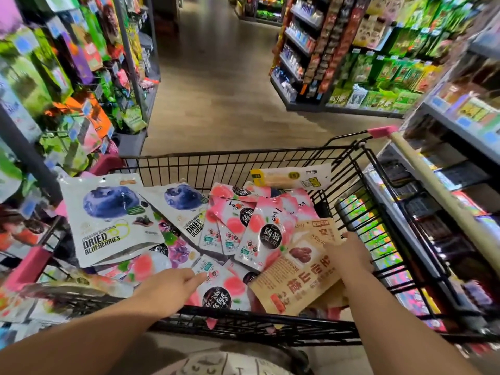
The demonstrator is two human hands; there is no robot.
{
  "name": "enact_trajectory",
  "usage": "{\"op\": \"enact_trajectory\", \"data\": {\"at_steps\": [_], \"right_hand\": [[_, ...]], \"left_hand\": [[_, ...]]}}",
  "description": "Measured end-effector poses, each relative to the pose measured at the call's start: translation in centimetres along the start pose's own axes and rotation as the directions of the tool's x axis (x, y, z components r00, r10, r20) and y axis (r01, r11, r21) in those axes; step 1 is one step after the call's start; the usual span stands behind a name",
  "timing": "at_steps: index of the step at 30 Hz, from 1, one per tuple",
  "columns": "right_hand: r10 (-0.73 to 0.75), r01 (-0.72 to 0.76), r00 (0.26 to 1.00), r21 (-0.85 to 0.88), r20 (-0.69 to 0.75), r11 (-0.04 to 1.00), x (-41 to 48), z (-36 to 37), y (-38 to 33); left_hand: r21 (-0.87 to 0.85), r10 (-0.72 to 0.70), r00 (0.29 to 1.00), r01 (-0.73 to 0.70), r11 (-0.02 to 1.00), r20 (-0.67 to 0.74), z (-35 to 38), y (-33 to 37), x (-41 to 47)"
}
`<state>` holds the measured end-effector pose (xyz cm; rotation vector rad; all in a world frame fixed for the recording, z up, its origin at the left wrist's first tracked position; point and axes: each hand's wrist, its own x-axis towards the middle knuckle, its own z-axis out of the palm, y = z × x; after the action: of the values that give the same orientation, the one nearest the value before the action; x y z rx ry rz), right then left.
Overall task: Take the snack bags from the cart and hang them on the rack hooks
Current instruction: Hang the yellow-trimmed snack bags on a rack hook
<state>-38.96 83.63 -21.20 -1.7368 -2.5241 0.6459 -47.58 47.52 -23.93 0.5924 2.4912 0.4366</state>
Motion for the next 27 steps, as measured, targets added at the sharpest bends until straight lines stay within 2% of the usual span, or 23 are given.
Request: {"op": "enact_trajectory", "data": {"at_steps": [2,5,7,11,12,14,15,16,21,27], "right_hand": [[-0.071,0.071,0.997,-0.003,-0.033,0.997,0.7,-0.3,-1.6],[-0.217,0.218,0.976,0.113,-0.017,0.969,2.4,-0.6,-4.5],[-0.295,0.295,0.955,0.13,-0.022,0.947,3.6,-0.9,-6.8],[-0.411,0.417,0.907,0.057,-0.092,0.907,6.6,-0.9,-10.8],[-0.427,0.43,0.899,0.011,-0.091,0.903,7.5,-0.8,-11.5],[-0.431,0.428,0.896,-0.045,-0.106,0.903,9.2,-0.6,-12.6],[-0.419,0.418,0.9,-0.04,-0.121,0.908,10.3,-0.5,-13.0],[-0.391,0.391,0.911,-0.028,-0.132,0.92,11.0,-0.6,-13.5],[-0.313,0.323,0.944,0.093,-0.106,0.942,14.9,-0.4,-14.4],[-0.372,0.374,0.926,0.01,-0.069,0.927,14.8,-0.6,-13.4]], "left_hand": [[-0.035,-0.036,0.999,0.035,0.999,-0.018,-0.1,0.0,0.1],[-0.142,-0.113,0.992,0.105,0.984,-0.049,0.1,-0.3,0.5],[-0.206,-0.163,0.985,0.148,0.967,-0.056,0.3,-0.3,0.8],[-0.251,-0.215,0.975,0.194,0.948,-0.057,0.2,-0.1,1.1],[-0.225,-0.215,0.975,0.197,0.954,-0.061,0.1,0.1,1.0],[-0.045,-0.162,0.982,0.159,0.986,-0.099,-0.2,0.5,0.9],[0.048,-0.148,0.983,0.154,0.987,-0.108,-0.1,0.5,0.8],[0.068,-0.174,0.979,0.182,0.981,-0.107,-0.2,0.7,0.8],[-0.003,-0.28,0.955,0.281,0.96,-0.101,-0.2,0.6,1.4],[-0.005,-0.304,0.946,0.306,0.952,-0.107,0.3,0.4,1.4]]}}
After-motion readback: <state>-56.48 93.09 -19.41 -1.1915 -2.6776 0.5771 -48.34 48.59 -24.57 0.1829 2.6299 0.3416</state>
